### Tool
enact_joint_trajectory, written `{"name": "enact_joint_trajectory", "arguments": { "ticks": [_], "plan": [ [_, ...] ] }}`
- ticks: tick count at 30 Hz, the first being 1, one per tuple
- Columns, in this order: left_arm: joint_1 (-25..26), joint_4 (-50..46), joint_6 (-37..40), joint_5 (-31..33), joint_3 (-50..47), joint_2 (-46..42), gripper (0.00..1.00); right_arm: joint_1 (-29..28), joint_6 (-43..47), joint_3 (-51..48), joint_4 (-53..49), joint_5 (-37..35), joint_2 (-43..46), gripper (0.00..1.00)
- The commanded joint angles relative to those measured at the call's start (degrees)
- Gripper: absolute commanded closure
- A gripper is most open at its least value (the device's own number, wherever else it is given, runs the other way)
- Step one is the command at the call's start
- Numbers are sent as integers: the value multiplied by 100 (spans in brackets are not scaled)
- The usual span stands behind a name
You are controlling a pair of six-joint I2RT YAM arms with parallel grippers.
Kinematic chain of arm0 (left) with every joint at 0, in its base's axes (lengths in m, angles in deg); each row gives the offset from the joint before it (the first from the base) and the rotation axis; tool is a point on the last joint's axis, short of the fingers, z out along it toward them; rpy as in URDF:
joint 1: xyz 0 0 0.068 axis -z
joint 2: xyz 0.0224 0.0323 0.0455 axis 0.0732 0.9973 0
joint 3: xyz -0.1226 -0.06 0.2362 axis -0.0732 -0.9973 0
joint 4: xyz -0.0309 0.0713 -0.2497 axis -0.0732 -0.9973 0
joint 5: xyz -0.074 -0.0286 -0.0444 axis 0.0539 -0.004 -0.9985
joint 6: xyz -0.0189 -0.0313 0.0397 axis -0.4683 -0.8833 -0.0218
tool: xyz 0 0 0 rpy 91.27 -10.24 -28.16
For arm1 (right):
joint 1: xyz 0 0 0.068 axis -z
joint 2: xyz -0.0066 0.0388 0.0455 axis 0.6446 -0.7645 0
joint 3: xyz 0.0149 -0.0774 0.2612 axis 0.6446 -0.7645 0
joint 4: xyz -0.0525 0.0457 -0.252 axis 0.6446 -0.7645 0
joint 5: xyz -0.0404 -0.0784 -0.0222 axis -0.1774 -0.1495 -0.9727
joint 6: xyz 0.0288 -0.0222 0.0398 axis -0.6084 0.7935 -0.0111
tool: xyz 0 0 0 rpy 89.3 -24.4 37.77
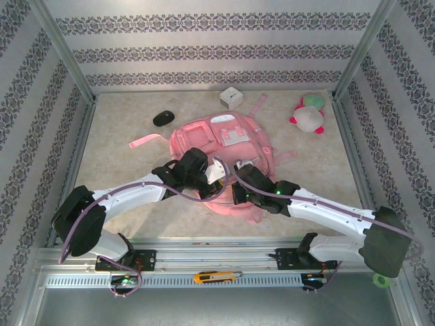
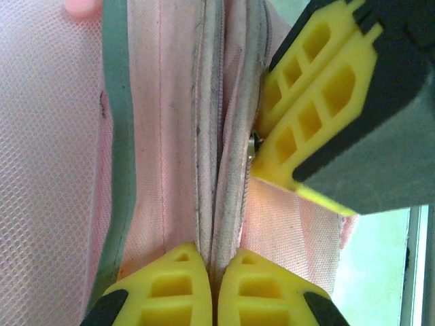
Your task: Pack the student bag
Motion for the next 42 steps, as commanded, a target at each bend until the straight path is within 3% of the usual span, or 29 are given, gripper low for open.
{"name": "enact_joint_trajectory", "arguments": {
  "ticks": [1,9,14,17,20,29,38,40,42],
  "plan": [
    [-158,-122,-123,-204,57,-281,100,329,114,-160,-424,-461,233,100],
    [-557,-755,305,173,-48,-646,100,1444,533,-409,-616,554,806,100],
    [-653,-1182,730,677,-160,-936,99,1793,886,-563,-108,1993,818,100],
    [-647,-1074,722,634,-271,-1120,82,1798,856,-673,367,2889,599,100],
    [-596,-796,742,173,-359,-1265,61,1789,772,-684,507,3199,420,100],
    [317,1151,1096,283,-622,-851,44,1859,790,-711,516,3283,494,100],
    [437,1572,1364,598,-228,134,40,1894,720,-755,542,3438,611,100],
    [437,1667,1382,716,-301,181,49,1942,705,-761,556,3548,654,100],
    [430,1676,1431,878,-378,138,64,2106,673,-794,586,3823,704,100]
  ]
}}
